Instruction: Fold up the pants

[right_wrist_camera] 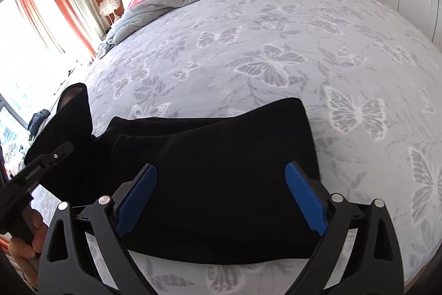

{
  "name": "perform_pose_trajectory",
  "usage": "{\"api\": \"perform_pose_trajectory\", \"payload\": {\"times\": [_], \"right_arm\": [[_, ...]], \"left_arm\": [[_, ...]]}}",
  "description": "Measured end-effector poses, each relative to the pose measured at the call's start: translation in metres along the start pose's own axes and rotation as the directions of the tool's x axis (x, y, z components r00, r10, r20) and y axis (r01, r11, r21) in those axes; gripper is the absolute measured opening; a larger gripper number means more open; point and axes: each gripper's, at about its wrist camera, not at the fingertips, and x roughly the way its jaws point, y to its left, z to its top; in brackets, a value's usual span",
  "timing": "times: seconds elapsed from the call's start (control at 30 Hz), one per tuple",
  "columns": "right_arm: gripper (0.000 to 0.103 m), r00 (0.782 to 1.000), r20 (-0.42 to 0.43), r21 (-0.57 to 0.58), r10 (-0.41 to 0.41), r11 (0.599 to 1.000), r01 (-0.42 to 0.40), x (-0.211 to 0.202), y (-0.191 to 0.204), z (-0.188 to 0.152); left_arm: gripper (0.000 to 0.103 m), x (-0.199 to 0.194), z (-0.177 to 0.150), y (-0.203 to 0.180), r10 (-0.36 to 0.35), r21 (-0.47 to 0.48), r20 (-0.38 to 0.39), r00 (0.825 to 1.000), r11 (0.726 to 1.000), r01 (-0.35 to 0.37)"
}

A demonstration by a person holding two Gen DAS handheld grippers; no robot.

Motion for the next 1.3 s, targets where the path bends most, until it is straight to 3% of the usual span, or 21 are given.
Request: {"api": "perform_pose_trajectory", "payload": {"times": [0.1, 0.13, 0.17, 0.2, 0.23, 0.33, 0.4, 0.5, 0.63, 0.7, 0.8, 0.83, 0.9, 0.93, 1.0, 1.03, 1.13, 1.23, 1.3], "right_arm": [[0.092, 0.998, -0.039, 0.043, 0.051, 0.998, -0.049, 0.003, -0.012, 0.0], [0.092, 0.996, -0.055, 0.05, 0.066, 0.997, -0.064, 0.005, -0.012, -0.001], [0.092, 0.994, -0.071, 0.05, 0.079, 0.996, -0.075, 0.006, -0.011, -0.001], [0.092, 0.993, -0.079, 0.047, 0.089, 0.995, -0.086, 0.007, -0.009, -0.001], [0.092, 0.992, -0.082, 0.038, 0.101, 0.994, -0.098, 0.008, -0.005, 0.0], [0.092, 0.983, -0.089, -0.002, 0.16, 0.987, -0.161, 0.009, 0.018, -0.001], [0.092, 0.971, -0.101, -0.019, 0.217, 0.975, -0.22, 0.012, 0.035, -0.002], [0.092, 0.943, -0.141, -0.04, 0.301, 0.95, -0.31, 0.024, 0.065, -0.005], [0.092, 0.904, -0.205, -0.029, 0.375, 0.921, -0.389, 0.051, 0.103, -0.012], [0.092, 0.911, -0.222, -0.026, 0.347, 0.932, -0.362, 0.068, 0.115, -0.016], [0.093, 0.91, -0.265, 0.011, 0.319, 0.944, -0.329, 0.098, 0.125, -0.026], [0.093, 0.918, -0.25, 0.012, 0.307, 0.949, -0.314, 0.101, 0.127, -0.03], [0.078, 0.946, -0.203, -0.048, 0.253, 0.962, -0.268, 0.097, 0.137, -0.034], [0.053, 0.957, -0.195, -0.098, 0.215, 0.967, -0.237, 0.095, 0.145, -0.036], [0.023, 0.963, -0.181, -0.129, 0.201, 0.966, -0.226, 0.09, 0.153, -0.039], [0.017, 0.959, -0.179, -0.134, 0.218, 0.961, -0.243, 0.086, 0.155, -0.038], [0.015, 0.958, -0.126, -0.18, 0.258, 0.943, -0.278, 0.06, 0.172, -0.032], [0.015, 0.939, -0.037, -0.256, 0.343, 0.905, -0.341, 0.011, 0.194, -0.017], [0.015, 0.928, 0.049, -0.311, 0.368, 0.889, -0.336, -0.03, 0.196, -0.003]], "left_arm": [[0.024, 0.024, -0.017, -0.023, 0.017, 0.06, -0.083, 0.996, 0.998, -0.012], [0.051, 0.033, -0.026, -0.027, -0.033, 0.055, -0.13, 0.991, 0.998, 0.041], [0.064, 0.039, -0.036, -0.03, -0.086, 0.032, -0.172, 0.981, 0.995, 0.093], [0.064, 0.038, -0.045, -0.032, -0.097, 0.022, -0.165, 0.982, 0.995, 0.102], [0.064, 0.027, -0.052, -0.037, -0.07, 0.058, -0.108, 0.992, 0.995, 0.076], [0.084, -0.011, -0.063, -0.047, -0.069, 0.19, 0.002, 0.998, 0.979, 0.068], [0.086, -0.04, -0.065, -0.041, -0.096, 0.198, 0.072, 0.993, 0.977, 0.08], [0.087, -0.07, -0.053, -0.009, -0.113, 0.133, 0.128, 0.985, 0.987, 0.096], [0.087, -0.077, -0.034, 0.053, -0.031, 0.027, 0.129, 0.991, 0.999, 0.028], [0.087, -0.076, -0.028, 0.087, 0.053, -0.033, 0.126, 0.991, 0.998, -0.049], [0.087, -0.077, -0.023, 0.13, 0.1, -0.111, 0.095, 0.99, 0.99, -0.089], [0.087, -0.077, -0.022, 0.141, 0.105, -0.127, 0.087, 0.991, 0.987, -0.093], [0.087, -0.079, -0.024, 0.158, 0.111, -0.152, 0.077, 0.991, 0.983, -0.098], [0.087, -0.081, -0.024, 0.164, 0.114, -0.152, 0.076, 0.991, 0.983, -0.102], [0.087, -0.085, -0.028, 0.171, 0.131, -0.142, 0.078, 0.988, 0.983, -0.119], [0.087, -0.087, -0.03, 0.173, 0.134, -0.137, 0.078, 0.988, 0.983, -0.123], [0.087, -0.091, -0.033, 0.18, 0.135, -0.151, 0.071, 0.988, 0.981, -0.123], [0.087, -0.093, -0.031, 0.18, 0.115, -0.178, 0.068, 0.991, 0.979, -0.101], [0.087, -0.094, -0.028, 0.177, 0.089, -0.191, 0.071, 0.993, 0.979, -0.074]]}}
